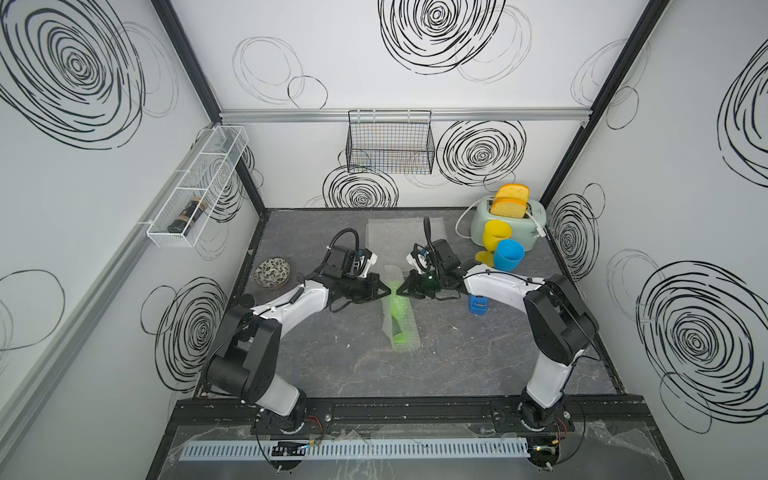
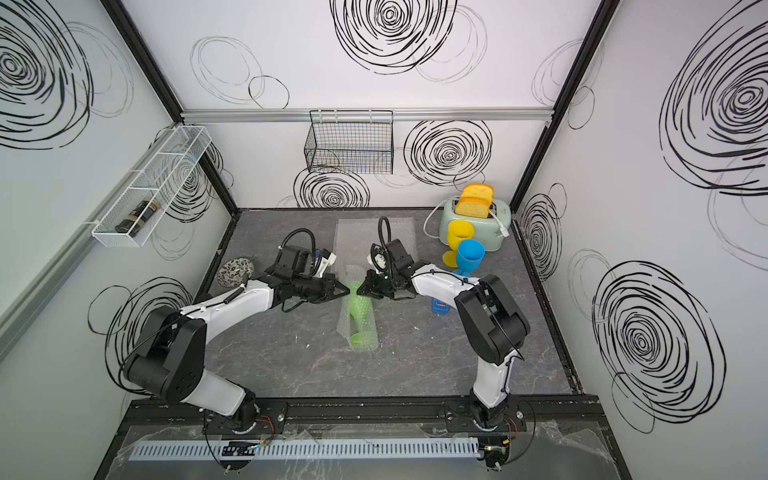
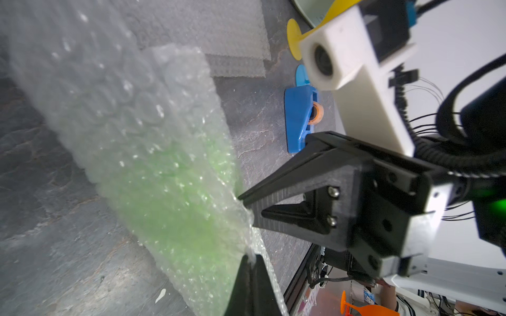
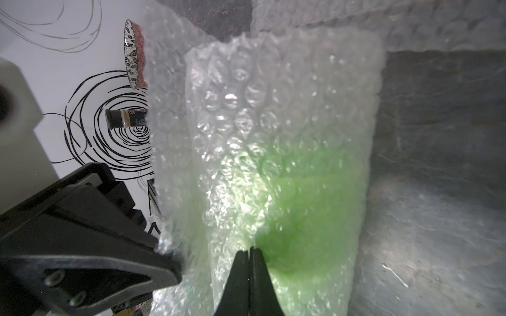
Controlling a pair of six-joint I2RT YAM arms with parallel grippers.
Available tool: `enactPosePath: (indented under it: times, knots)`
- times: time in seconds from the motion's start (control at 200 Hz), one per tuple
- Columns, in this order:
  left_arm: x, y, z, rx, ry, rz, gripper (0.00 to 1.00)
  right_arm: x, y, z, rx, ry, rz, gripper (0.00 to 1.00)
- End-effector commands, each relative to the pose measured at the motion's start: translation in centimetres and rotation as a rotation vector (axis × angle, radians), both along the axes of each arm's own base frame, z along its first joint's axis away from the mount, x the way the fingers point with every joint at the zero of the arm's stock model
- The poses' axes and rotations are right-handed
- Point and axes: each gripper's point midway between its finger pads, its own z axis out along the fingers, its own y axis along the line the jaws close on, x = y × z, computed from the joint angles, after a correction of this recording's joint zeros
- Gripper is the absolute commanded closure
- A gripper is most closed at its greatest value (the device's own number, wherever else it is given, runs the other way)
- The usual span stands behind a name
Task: Wrap wine glasses in bubble wrap
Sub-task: Wrap the wine glass in bubble wrap.
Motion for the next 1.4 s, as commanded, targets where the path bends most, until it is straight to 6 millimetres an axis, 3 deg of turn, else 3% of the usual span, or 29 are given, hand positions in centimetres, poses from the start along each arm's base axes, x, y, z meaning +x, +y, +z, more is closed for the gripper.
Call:
enactPosePath:
  times: [0.0, 0.25, 0.61, 0.735, 0.871, 1.051, 1.396]
  knots:
    - [-0.2, -0.3, 1.2, -0.007, -0.06, -0.034, 1.0, -0.4, 0.3, -0.2, 0.009, 0.004, 0.008, 0.94]
    - [-0.3, -1.7, -0.1, -0.006, -0.022, -0.076, 1.0, -0.7, 0.5, -1.1, 0.001, 0.022, 0.012, 0.95]
    - [0.5, -1.9, -2.7, 0.028, 0.024, -0.074, 0.97, -1.4, 1.2, -0.9, 0.021, 0.026, 0.032, 0.95]
    - [0.9, -1.2, -4.2, 0.061, 0.053, -0.053, 0.8, -1.2, 1.4, -0.2, 0.03, 0.018, 0.038, 0.95]
    - [1.0, -0.2, -6.2, 0.108, 0.093, -0.033, 0.73, -1.1, 1.4, 1.3, 0.052, 0.001, 0.036, 0.93]
    - [1.0, 0.8, -7.4, 0.13, 0.115, -0.012, 0.73, 0.0, 0.6, 3.9, 0.068, -0.058, 0.015, 0.87]
    - [0.8, 0.0, -6.2, 0.098, 0.092, -0.04, 0.72, 0.8, 1.5, 3.8, 0.068, -0.038, 0.034, 0.66]
